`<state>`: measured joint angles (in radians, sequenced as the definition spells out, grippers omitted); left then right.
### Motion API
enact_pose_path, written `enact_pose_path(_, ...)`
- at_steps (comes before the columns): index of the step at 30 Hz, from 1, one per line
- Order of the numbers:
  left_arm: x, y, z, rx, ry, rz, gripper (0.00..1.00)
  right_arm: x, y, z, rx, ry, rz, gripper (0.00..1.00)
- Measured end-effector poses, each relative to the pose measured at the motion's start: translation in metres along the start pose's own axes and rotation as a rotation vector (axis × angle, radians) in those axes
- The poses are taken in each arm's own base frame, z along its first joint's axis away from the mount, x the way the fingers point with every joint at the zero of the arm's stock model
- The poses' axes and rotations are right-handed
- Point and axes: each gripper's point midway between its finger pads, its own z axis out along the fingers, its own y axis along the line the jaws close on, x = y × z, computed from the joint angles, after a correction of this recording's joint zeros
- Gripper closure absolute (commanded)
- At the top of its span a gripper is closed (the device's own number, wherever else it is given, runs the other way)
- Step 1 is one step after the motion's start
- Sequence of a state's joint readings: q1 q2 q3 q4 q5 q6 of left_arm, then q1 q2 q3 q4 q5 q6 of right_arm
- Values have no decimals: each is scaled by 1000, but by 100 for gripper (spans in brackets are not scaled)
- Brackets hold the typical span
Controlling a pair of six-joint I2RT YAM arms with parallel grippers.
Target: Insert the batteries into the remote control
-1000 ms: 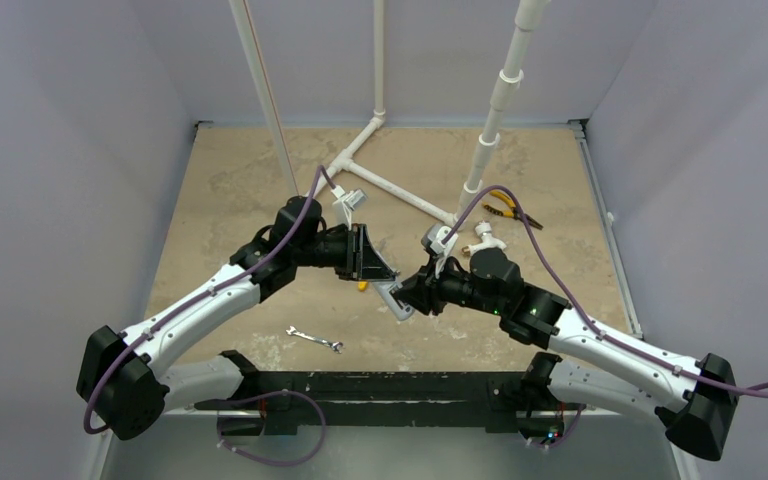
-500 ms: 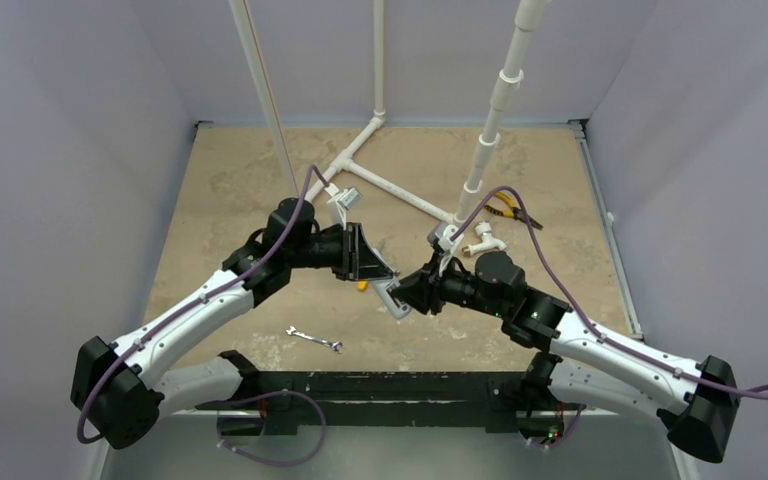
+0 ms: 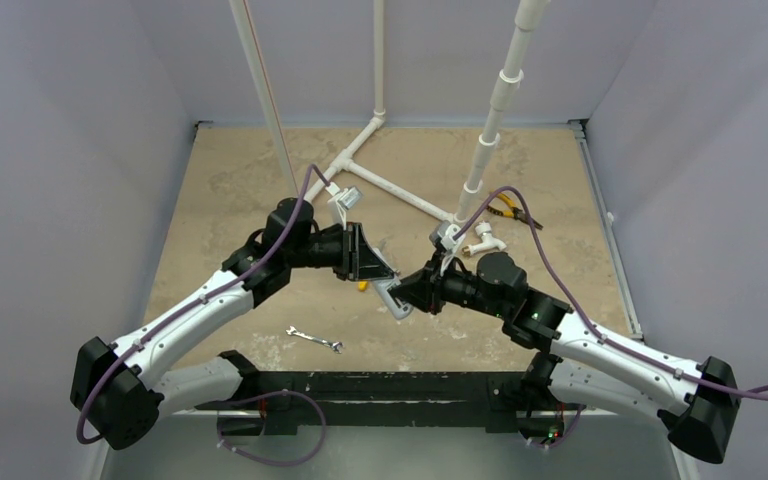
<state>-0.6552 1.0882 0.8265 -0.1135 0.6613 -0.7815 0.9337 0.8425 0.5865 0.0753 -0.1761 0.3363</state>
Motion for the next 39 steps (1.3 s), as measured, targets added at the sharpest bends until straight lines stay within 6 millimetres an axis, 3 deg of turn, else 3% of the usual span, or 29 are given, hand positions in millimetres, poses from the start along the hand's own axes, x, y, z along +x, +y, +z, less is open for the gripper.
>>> enact_pose_path(5,0,0,0,0,0,0,100,0,0,0,1,-1,0,96)
enact_pose_path(8,0,0,0,0,0,0,100,0,0,0,1,-1,0,65)
enact_pose_path(9,0,0,0,0,-1,0,100,0,0,0,1,-1,-3,59)
enact_pose_path(13,0,0,0,1,0,1,100,-4,0,-3,1,-15,-15,51)
enact_pose_path(24,0,0,0,0,1,-1,100,-20,3,-13,2,-79,-51,58)
enact_pose_path(36,0,0,0,0,2,-1,100,-8,-3,-8,14,-46,-46,62)
enact_pose_path(39,0,1,1,-1,3,-2,100,-5,-4,-7,16,-38,-44,72)
